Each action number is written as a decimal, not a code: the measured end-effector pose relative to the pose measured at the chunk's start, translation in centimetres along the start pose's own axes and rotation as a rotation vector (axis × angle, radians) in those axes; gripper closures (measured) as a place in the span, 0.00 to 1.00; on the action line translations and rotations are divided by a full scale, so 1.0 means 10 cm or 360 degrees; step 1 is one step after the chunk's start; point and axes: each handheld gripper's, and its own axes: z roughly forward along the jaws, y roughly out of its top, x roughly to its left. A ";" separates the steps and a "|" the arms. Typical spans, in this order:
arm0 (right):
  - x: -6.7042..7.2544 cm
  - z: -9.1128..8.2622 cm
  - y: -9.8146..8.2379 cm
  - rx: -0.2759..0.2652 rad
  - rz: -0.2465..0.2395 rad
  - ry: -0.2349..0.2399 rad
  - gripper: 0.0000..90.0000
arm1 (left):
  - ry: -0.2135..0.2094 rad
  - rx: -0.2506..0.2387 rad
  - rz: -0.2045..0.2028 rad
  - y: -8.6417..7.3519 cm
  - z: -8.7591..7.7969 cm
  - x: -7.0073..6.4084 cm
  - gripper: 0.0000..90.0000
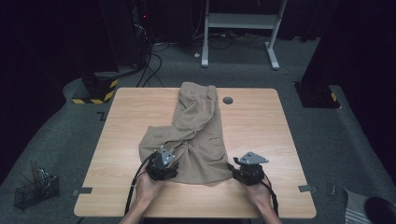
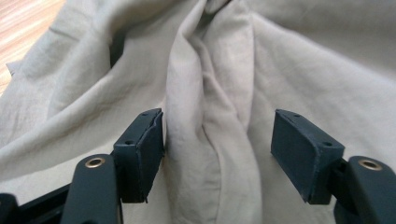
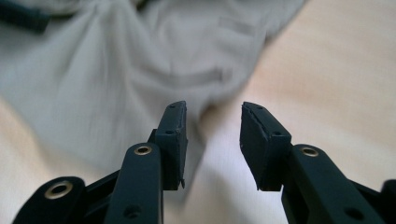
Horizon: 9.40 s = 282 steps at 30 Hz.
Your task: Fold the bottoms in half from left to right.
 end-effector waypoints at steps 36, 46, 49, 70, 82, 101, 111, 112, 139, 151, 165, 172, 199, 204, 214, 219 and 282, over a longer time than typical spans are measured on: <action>-0.01 0.59 0.30 0.0051 0.0088 0.0086 0.59 | -0.0112 -0.0137 -0.0344 0.15 -0.17 0.73 0.35; 0.00 0.66 0.29 0.0072 0.0091 0.0089 0.59 | 0.0026 -0.0026 -0.0597 0.15 0.19 1.24 0.36; 0.00 0.67 0.28 0.0084 0.0085 0.0077 0.59 | 0.0051 0.0045 -0.0641 0.12 0.33 1.33 0.36; -0.02 0.73 0.21 0.0127 0.0026 0.0032 0.55 | -0.0027 0.0072 -0.0465 0.08 0.50 1.16 0.96; -0.02 0.73 0.21 0.0126 0.0028 0.0029 0.54 | -0.0347 -0.0301 -0.0434 0.20 -0.02 0.89 0.98; 0.16 0.65 0.17 0.0132 0.0006 0.0140 0.52 | -0.0715 -0.0114 -0.0010 0.22 0.21 -0.17 0.98; 0.22 1.02 0.44 0.0127 -0.0009 0.0069 0.53 | -0.0442 0.0005 -0.0131 0.38 0.58 0.28 0.98; 0.21 1.05 0.47 0.0129 -0.0010 0.0075 0.53 | -0.0422 0.0004 -0.0140 0.40 0.58 0.31 0.98; 0.03 0.39 0.23 0.0004 0.0008 0.0101 0.61 | -0.0398 -0.0229 -0.0016 0.23 -0.07 -0.11 0.46; 0.22 0.20 0.45 -0.0163 -0.0015 0.0279 0.61 | -0.0246 -0.0176 -0.0264 -0.16 -0.13 0.17 0.33; 0.20 0.26 0.31 -0.0029 -0.0082 0.0230 0.99 | -0.0247 -0.0120 -0.0303 -0.19 -0.10 0.17 0.30; 0.00 0.11 0.13 0.0008 -0.0017 0.0181 0.99 | -0.0314 -0.0167 -0.0365 -0.15 -0.11 0.23 0.32; -0.16 0.21 0.03 0.0053 0.0063 0.0167 0.97 | -0.0296 -0.0032 -0.0424 0.24 0.54 0.43 0.55; -0.19 0.21 0.01 0.0053 0.0065 0.0161 0.96 | -0.0294 -0.0011 -0.0237 0.30 0.54 0.33 0.91; -0.22 0.15 -0.02 0.0051 0.0041 0.0126 0.97 | -0.0277 0.0013 -0.0302 0.15 0.38 0.54 0.99; -0.23 0.16 -0.08 0.0099 0.0047 0.0161 0.93 | -0.0288 -0.0045 -0.0380 0.05 0.26 0.67 0.92; -0.35 0.42 0.21 0.0106 0.0139 0.0082 0.99 | -0.0380 -0.0044 -0.0275 0.13 0.11 0.65 1.00</action>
